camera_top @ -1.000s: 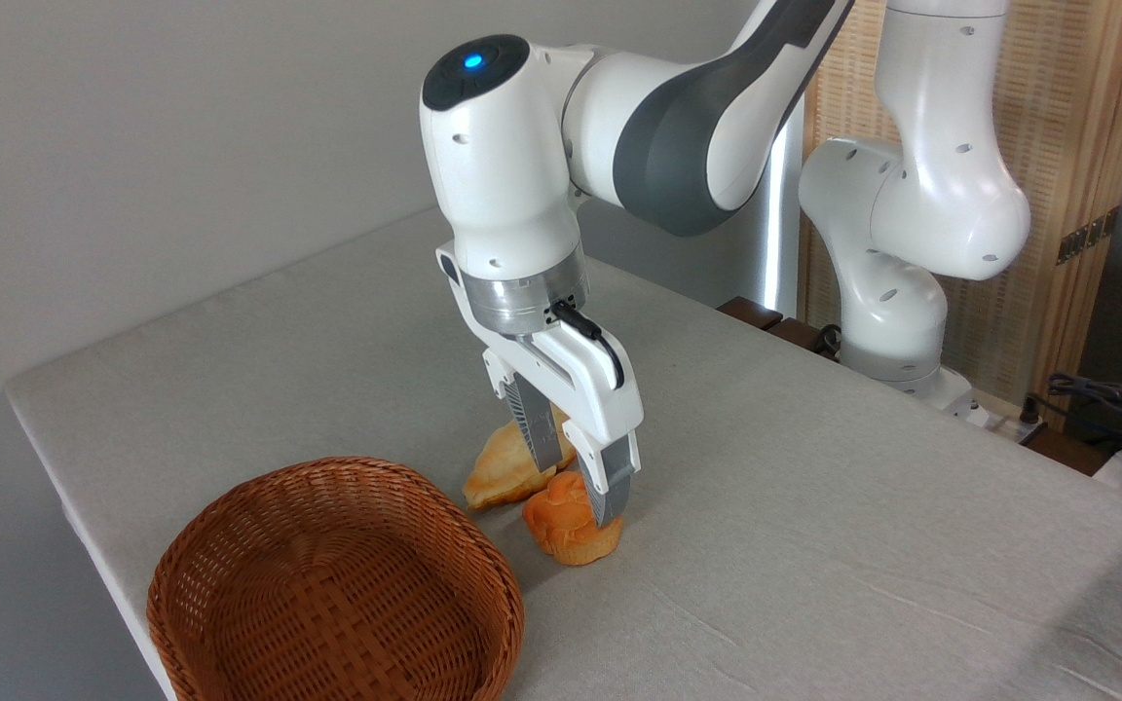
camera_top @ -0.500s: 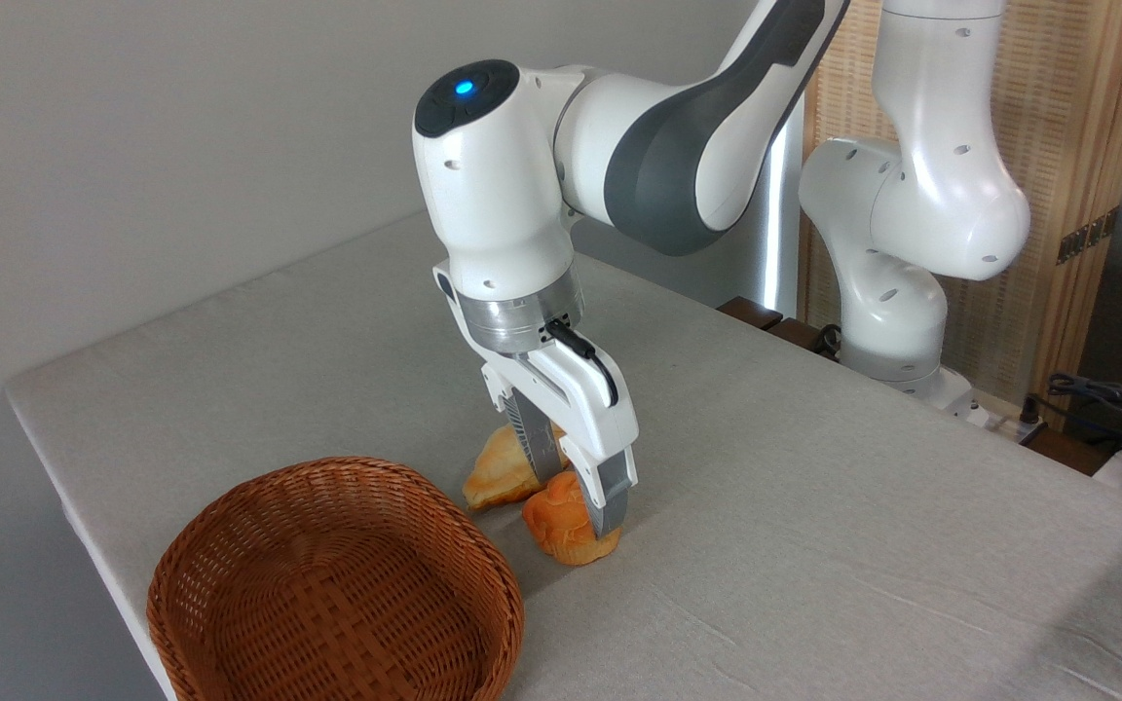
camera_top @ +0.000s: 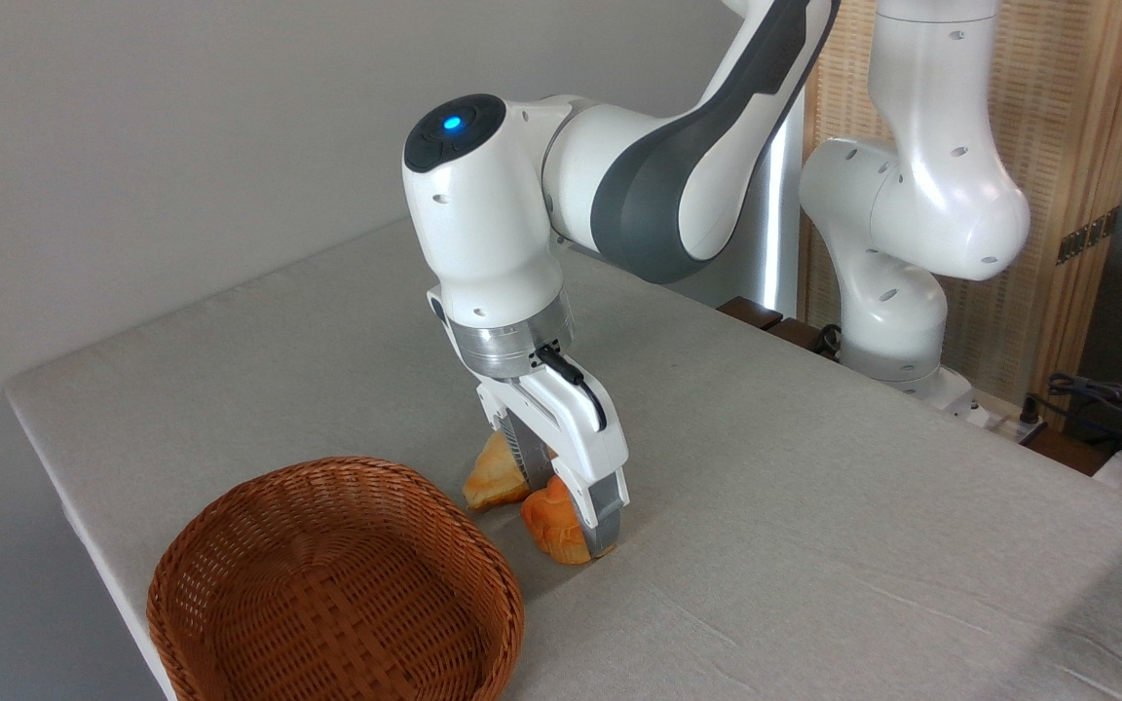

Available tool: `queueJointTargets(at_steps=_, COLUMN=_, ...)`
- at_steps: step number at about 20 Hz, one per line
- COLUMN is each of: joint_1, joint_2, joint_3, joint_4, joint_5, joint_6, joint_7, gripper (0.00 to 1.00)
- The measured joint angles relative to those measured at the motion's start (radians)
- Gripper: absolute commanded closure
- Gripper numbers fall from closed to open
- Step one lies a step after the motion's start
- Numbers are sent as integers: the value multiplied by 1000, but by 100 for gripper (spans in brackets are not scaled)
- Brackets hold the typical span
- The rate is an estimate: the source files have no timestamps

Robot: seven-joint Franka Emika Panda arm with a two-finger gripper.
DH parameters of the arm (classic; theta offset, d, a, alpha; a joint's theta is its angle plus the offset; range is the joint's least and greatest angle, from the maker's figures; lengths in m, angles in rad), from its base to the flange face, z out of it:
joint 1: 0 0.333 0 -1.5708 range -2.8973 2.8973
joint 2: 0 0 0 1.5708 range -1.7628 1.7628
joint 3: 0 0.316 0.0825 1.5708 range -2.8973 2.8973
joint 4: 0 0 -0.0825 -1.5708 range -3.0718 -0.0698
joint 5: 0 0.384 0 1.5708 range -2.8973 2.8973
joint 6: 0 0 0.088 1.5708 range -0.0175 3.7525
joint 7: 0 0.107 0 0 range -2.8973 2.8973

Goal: Put bread into the basket
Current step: 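Close the gripper on the orange roll and lift it, then carry the held orange roll over the wicker basket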

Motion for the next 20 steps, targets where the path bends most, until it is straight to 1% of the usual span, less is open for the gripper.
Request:
queueJointTargets(at_steps=11, joint_1=-1, joint_2=0, joint_3=0, joint_4=5, joint_5=0, joint_6=2, joint_7=0, gripper=57)
queueJointTargets(at_steps=16, joint_1=-1, joint_2=-1, joint_3=0, joint_4=14, joint_5=0, joint_6=2, joint_7=0, gripper=54)
queueJointTargets(at_steps=18, joint_1=-1, joint_2=-6, joint_3=-1, joint_4=44, joint_5=0, joint_6=0, joint_7=0, gripper=53)
queueJointTargets(at_steps=20, joint_1=-1, joint_2=-14, joint_3=-1, joint_4=101, joint_5=0, joint_6=-30, joint_7=0, gripper=53)
